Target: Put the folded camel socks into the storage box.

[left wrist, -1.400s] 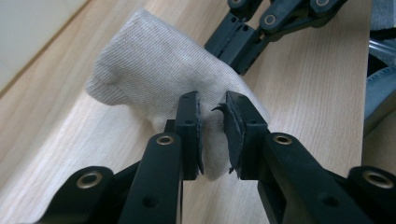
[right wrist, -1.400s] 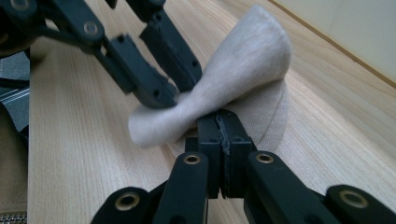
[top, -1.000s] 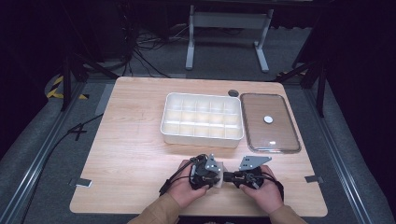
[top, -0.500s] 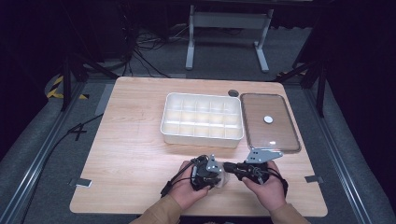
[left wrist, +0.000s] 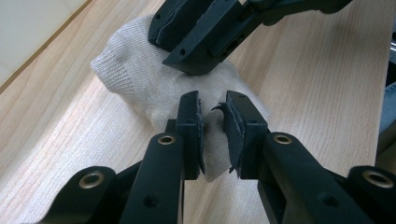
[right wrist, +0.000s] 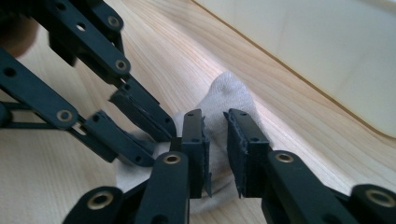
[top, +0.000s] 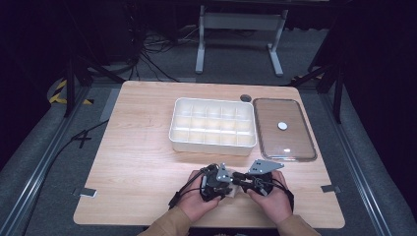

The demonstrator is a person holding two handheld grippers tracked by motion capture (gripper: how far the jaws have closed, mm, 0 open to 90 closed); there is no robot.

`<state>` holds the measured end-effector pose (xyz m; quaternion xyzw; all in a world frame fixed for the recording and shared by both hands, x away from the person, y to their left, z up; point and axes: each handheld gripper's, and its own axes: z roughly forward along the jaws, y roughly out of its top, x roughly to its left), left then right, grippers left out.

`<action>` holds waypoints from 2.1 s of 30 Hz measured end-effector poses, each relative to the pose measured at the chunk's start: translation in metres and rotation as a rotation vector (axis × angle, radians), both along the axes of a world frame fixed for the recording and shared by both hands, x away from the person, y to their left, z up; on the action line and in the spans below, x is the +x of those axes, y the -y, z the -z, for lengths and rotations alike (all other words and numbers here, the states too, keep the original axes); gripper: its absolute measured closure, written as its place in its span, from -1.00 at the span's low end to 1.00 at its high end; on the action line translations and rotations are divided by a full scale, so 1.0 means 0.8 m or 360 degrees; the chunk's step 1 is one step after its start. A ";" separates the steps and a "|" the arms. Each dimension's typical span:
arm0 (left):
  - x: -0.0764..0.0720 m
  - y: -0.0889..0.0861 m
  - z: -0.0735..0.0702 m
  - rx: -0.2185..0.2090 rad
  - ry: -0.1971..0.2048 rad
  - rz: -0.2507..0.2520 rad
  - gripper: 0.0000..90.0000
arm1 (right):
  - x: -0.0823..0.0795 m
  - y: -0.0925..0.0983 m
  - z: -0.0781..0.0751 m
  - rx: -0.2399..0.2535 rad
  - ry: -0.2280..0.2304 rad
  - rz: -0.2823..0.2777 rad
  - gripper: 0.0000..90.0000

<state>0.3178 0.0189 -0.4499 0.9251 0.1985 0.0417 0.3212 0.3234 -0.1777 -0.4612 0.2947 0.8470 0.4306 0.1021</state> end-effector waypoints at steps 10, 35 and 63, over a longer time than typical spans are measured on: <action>-0.005 -0.009 0.002 0.0009 -0.0009 -0.0070 0.59 | -0.001 -0.003 0.002 -0.0082 -0.0038 0.0088 0.49; -0.004 -0.021 0.010 0.0024 -0.0090 -0.0150 0.51 | 0.023 -0.002 0.015 0.0082 -0.0461 0.0241 0.08; 0.000 -0.039 0.004 -0.0038 -0.0090 -0.0129 0.47 | 0.021 -0.002 0.014 0.0188 -0.0478 0.0094 0.71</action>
